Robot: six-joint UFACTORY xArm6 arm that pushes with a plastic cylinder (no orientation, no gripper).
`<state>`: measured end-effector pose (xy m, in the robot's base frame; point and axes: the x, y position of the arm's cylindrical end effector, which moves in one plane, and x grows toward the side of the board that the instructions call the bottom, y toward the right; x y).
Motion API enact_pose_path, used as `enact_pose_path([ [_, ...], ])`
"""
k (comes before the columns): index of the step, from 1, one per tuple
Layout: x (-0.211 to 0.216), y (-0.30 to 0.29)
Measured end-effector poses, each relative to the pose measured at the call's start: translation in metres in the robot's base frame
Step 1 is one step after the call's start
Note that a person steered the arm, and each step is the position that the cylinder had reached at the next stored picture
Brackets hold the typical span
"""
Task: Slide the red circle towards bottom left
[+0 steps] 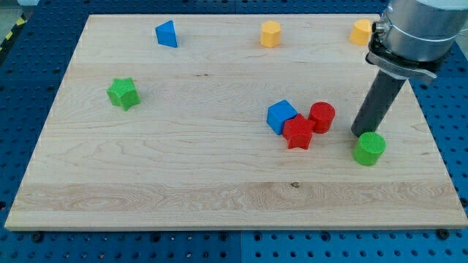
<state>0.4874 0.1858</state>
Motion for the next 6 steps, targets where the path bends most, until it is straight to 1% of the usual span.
enact_pose_path([
  [2, 0.034, -0.003],
  [4, 0.045, -0.031],
  [6, 0.058, -0.035],
])
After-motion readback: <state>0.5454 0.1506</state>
